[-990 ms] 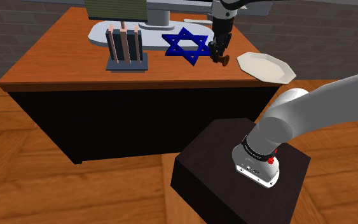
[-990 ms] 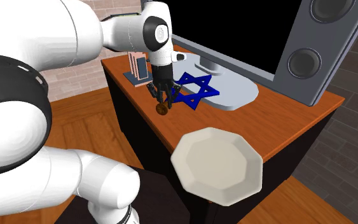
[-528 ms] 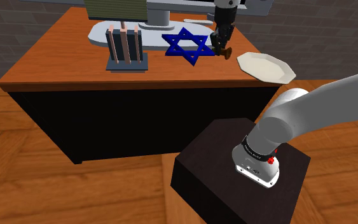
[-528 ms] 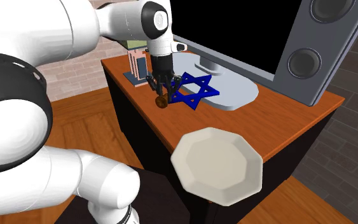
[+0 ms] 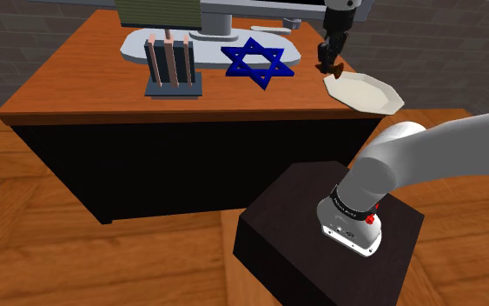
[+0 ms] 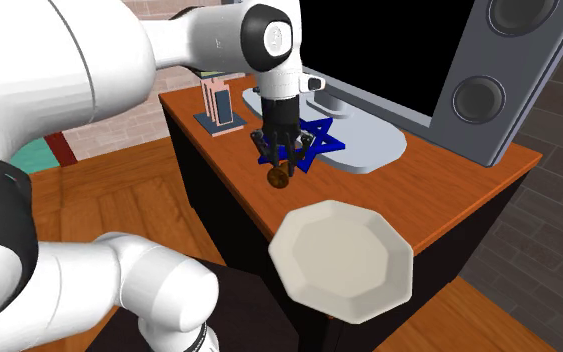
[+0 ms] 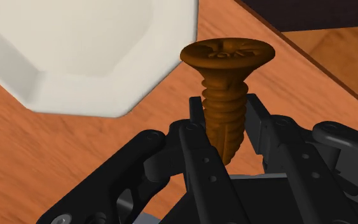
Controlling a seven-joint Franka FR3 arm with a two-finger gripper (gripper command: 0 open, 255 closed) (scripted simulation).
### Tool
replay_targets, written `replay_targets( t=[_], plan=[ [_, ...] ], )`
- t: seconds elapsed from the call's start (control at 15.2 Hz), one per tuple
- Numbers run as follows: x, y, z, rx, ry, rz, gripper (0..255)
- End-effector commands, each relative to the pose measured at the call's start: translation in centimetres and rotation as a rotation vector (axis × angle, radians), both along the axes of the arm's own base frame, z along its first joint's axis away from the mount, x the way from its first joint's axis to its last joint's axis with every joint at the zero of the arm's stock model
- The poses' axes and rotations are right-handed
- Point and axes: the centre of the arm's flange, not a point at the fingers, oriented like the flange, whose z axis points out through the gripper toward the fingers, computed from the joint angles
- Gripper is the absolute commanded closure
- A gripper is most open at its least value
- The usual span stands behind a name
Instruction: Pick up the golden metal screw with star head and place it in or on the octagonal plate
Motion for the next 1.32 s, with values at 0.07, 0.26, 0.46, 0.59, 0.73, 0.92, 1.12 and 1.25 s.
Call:
replay_targets(
  t=[0.07,0.26,0.46,0.59,0.73,0.92,1.12,1.25],
  plan=[
    [-2.2,-3.3,-0.3,0.0,0.0,0.002,255],
    [-4.4,-6.6,-0.3,0.0,0.0,0.002,255],
    [-6.6,-9.9,-0.4,0.0,0.0,0.002,255],
    [-8.1,-12.0,-0.4,0.0,0.0,0.002,255],
    [-9.6,-14.2,-0.4,0.0,0.0,0.002,255],
    [-10.4,-15.5,-1.5,0.0,0.0,0.002,255],
    [-10.4,-15.5,-3.1,0.0,0.0,0.002,255],
    [-10.4,-15.5,-4.1,0.0,0.0,0.002,255]
  ],
)
